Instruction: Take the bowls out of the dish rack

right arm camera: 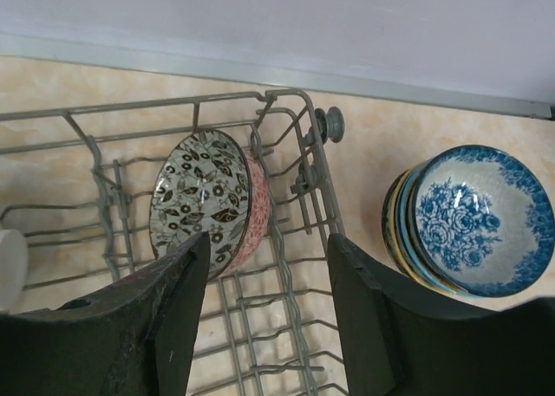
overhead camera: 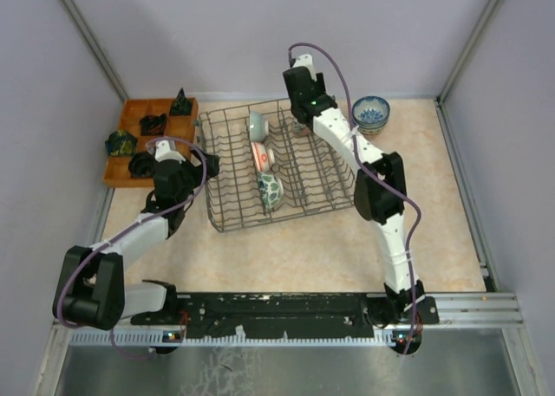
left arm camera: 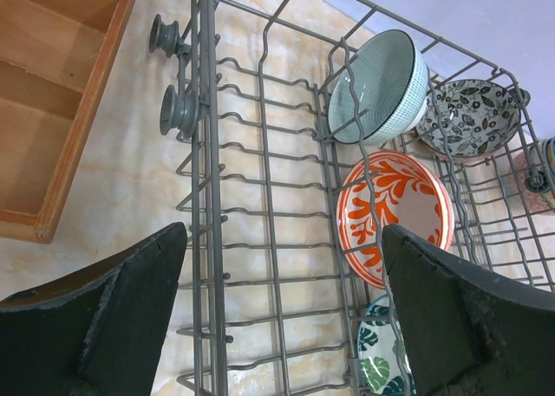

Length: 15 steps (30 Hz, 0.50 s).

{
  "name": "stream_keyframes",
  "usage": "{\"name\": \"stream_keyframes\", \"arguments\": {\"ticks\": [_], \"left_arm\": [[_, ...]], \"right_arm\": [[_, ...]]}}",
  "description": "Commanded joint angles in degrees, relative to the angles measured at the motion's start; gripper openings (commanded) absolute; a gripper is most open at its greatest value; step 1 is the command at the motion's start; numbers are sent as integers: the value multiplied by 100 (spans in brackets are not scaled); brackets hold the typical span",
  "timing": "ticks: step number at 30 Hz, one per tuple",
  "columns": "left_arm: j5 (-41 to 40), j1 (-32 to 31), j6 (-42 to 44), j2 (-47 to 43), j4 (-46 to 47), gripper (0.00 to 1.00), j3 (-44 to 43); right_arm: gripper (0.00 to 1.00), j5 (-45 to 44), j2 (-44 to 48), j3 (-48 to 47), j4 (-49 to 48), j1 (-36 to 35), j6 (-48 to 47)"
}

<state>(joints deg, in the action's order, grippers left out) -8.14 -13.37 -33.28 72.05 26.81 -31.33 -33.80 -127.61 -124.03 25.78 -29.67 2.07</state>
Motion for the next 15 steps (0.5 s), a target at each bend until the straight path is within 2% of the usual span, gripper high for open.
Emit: {"name": "stream_keyframes", "arguments": {"ticks": [1, 15], "left_arm": [[-51, 19, -52, -97, 426, 99, 152], [-13, 18, -71, 166, 758, 99, 142]], "right_arm": [[57, -429, -336, -437, 80, -4, -164], [56, -493, -933, -613, 83, -12, 85]]}}
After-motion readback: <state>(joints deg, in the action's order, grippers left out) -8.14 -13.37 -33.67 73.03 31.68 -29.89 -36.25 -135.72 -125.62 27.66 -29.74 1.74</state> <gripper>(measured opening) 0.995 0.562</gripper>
